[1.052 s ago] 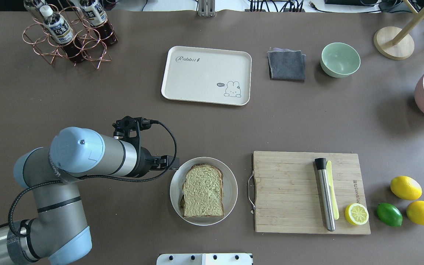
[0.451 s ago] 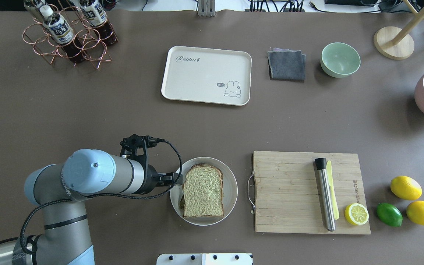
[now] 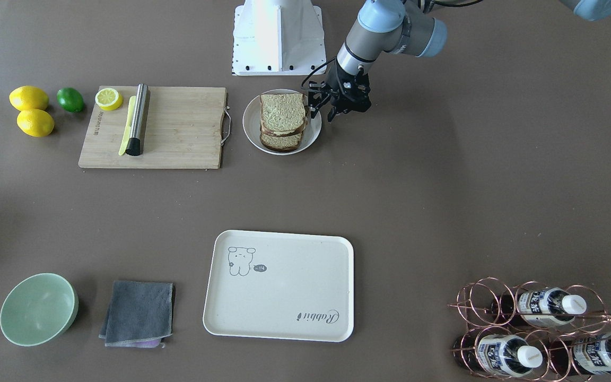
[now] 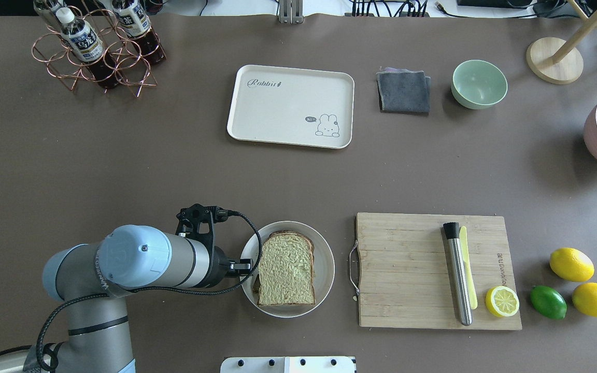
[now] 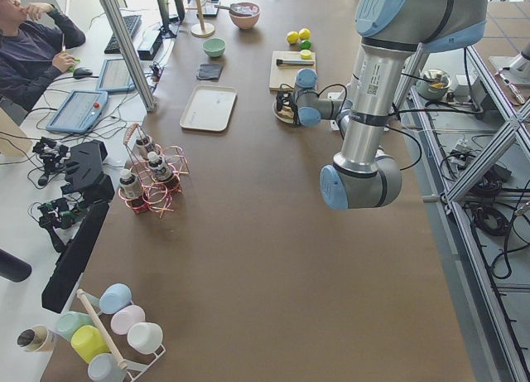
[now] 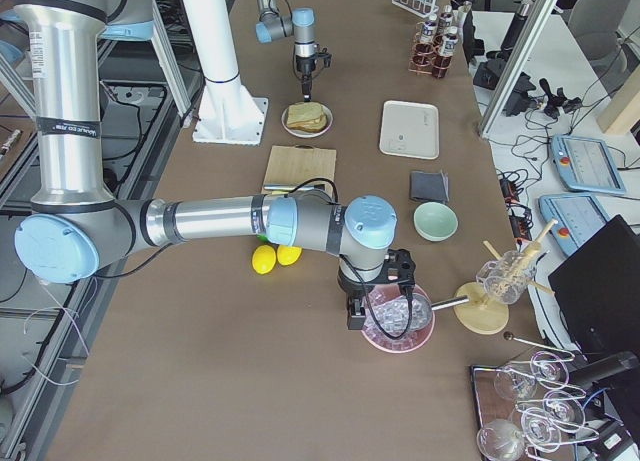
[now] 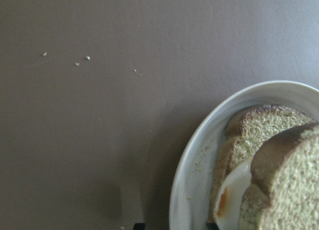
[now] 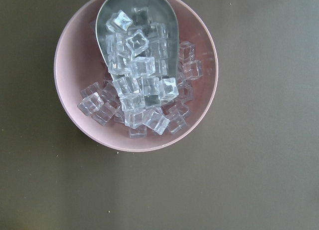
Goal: Make sandwich and place on tray
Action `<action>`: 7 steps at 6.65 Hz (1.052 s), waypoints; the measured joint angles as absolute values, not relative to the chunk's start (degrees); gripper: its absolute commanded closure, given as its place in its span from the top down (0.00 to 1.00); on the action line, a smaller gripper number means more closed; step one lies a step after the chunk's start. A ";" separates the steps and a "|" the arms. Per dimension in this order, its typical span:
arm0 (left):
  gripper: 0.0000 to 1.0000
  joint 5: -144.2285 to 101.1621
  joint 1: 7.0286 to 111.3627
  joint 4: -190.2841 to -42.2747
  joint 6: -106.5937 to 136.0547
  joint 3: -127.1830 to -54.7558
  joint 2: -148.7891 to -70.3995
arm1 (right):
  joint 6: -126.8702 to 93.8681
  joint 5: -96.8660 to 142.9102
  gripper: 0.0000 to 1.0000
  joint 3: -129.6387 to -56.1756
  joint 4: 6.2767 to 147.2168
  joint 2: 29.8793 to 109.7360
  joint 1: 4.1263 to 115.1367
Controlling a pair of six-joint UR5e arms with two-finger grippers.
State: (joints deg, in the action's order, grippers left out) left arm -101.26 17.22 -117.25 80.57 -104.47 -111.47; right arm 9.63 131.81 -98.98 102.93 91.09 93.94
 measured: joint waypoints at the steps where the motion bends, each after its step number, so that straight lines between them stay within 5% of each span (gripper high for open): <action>1: 0.40 -101.25 16.96 -117.24 80.51 -104.22 -111.54 | 9.55 131.79 1.00 -98.97 102.90 91.10 93.92; 2: 0.40 -101.25 16.96 -117.27 80.43 -103.92 -111.62 | 9.44 131.82 1.00 -98.97 102.86 91.08 93.93; 3: 0.29 -101.25 16.96 -117.31 80.37 -103.50 -111.77 | 9.34 131.83 1.00 -98.97 102.84 91.06 93.94; 4: 0.06 -101.25 16.96 -117.32 80.32 -103.07 -111.95 | 9.27 131.83 1.00 -98.96 102.83 91.06 93.94; 7: 0.00 -101.27 16.99 -117.35 79.30 -102.70 -112.28 | 9.25 131.84 1.00 -98.93 102.83 91.11 93.92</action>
State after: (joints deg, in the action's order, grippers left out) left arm -101.27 16.99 -117.35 79.30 -102.70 -112.28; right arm 9.25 131.84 -98.93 102.83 91.11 93.92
